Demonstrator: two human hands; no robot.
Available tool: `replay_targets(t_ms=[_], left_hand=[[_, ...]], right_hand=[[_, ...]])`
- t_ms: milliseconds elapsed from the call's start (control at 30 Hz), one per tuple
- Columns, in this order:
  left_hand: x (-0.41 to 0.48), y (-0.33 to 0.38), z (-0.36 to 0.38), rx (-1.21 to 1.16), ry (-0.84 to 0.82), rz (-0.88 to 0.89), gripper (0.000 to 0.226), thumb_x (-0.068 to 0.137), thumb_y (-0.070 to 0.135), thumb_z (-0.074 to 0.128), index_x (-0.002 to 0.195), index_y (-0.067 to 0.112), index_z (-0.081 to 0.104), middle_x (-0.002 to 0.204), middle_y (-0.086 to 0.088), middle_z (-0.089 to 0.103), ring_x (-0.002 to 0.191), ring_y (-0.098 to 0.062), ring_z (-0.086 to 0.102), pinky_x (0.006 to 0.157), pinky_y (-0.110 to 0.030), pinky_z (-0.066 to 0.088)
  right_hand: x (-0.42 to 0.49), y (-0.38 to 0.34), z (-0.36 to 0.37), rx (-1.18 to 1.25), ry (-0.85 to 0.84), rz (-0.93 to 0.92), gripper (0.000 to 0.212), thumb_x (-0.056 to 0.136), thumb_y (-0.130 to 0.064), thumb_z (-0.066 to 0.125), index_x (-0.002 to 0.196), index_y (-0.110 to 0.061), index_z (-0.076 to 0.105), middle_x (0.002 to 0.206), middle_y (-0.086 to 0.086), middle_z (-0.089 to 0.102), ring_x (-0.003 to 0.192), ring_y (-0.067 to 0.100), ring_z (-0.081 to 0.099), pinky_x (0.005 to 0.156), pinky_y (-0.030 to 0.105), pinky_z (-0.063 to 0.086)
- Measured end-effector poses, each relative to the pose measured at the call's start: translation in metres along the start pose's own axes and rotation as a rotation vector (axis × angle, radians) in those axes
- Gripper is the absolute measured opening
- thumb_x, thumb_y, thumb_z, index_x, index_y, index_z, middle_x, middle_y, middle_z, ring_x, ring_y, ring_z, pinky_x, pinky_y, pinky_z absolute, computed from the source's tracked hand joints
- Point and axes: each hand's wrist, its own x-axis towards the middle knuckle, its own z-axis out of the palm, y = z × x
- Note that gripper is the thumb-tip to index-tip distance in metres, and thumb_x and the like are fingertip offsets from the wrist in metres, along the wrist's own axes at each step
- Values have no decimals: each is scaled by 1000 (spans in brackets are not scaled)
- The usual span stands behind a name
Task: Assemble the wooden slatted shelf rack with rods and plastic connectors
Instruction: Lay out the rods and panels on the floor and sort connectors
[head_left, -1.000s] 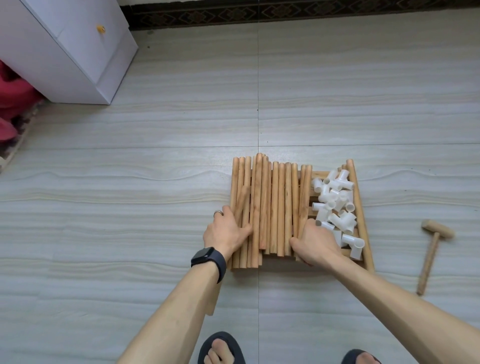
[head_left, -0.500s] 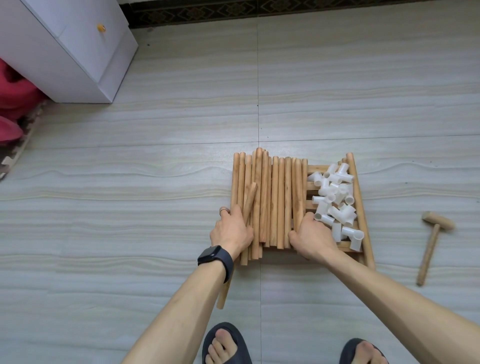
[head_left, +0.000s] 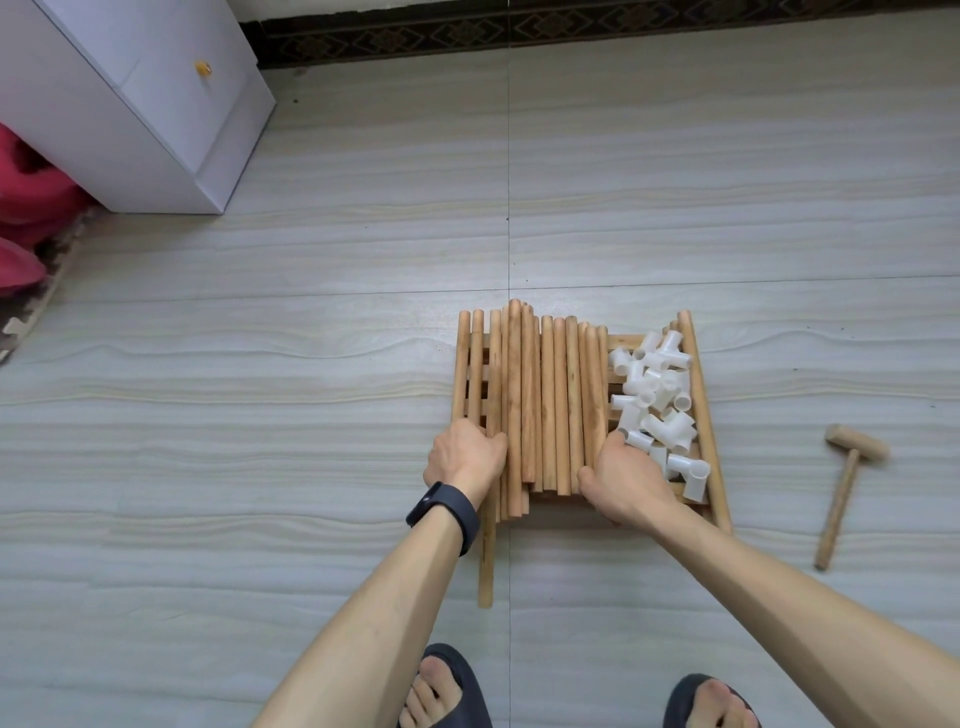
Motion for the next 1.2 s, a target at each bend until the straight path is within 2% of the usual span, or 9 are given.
replay_targets(t_ms=[100, 267, 400, 567, 833, 900, 1000, 1100, 1200], left_hand=[[7, 13, 4, 1, -8, 19, 26, 93, 33, 60, 106, 12, 70, 104, -9, 70, 96, -31, 66, 78, -37, 55], [16, 21, 9, -27, -35, 69, 24, 92, 35, 64, 111, 21, 68, 109, -6, 70, 100, -28, 64, 86, -38, 56], [19, 21, 15, -1, -40, 75, 40, 87, 48, 72, 115, 19, 65, 110, -3, 69, 105, -27, 65, 89, -41, 56], [26, 23, 12, -51, -40, 65, 20, 83, 39, 76, 93, 22, 70, 91, 1, 71, 87, -20, 67, 79, -36, 58], [40, 28, 13, -22, -131, 128, 19, 88, 33, 71, 90, 16, 63, 92, -2, 67, 83, -20, 64, 75, -33, 56], [41, 25, 8, -98, -153, 124, 16, 90, 30, 69, 85, 18, 61, 90, -2, 67, 79, -18, 62, 76, -33, 55], [40, 14, -10, -319, -294, 84, 21, 89, 24, 74, 103, 11, 65, 98, -8, 73, 91, -26, 71, 87, -42, 60], [34, -3, -39, -619, -453, 45, 30, 90, 14, 75, 115, 3, 63, 95, -14, 76, 89, -33, 75, 75, -43, 63], [31, -23, -69, -677, -416, 132, 27, 94, 14, 71, 116, 0, 63, 97, -14, 77, 86, -31, 76, 68, -35, 61]], right_hand=[[-1, 9, -1, -23, 20, -21, 60, 98, -28, 46, 145, 4, 30, 105, 12, 63, 90, 29, 61, 65, 34, 43], [1, 18, -3, -21, 10, -58, 33, 96, -29, 48, 119, -6, 44, 103, 11, 63, 90, 29, 60, 72, 39, 51], [5, 18, -2, -9, 1, -55, 35, 96, -31, 49, 120, -6, 44, 105, 11, 64, 93, 32, 63, 70, 39, 49], [7, 18, 0, -13, 3, -55, 40, 97, -34, 49, 123, -5, 42, 101, 9, 62, 88, 29, 60, 67, 37, 45], [10, 20, -2, -21, -21, -59, 38, 97, -32, 50, 122, -5, 43, 93, 6, 59, 84, 26, 58, 62, 36, 43], [9, 20, -2, -15, -13, -68, 34, 97, -32, 50, 118, -6, 43, 88, 4, 57, 82, 26, 57, 60, 36, 41], [7, 24, 0, 10, 26, -88, 27, 96, -33, 49, 109, -9, 43, 81, -1, 53, 75, 22, 54, 57, 36, 39], [-1, 25, -3, 41, 81, -105, 22, 96, -33, 48, 102, -13, 41, 75, -4, 53, 65, 13, 50, 51, 32, 36], [-14, 18, -11, 79, 160, -170, 20, 96, -35, 46, 100, -16, 40, 74, -3, 58, 65, 13, 55, 54, 36, 44]])
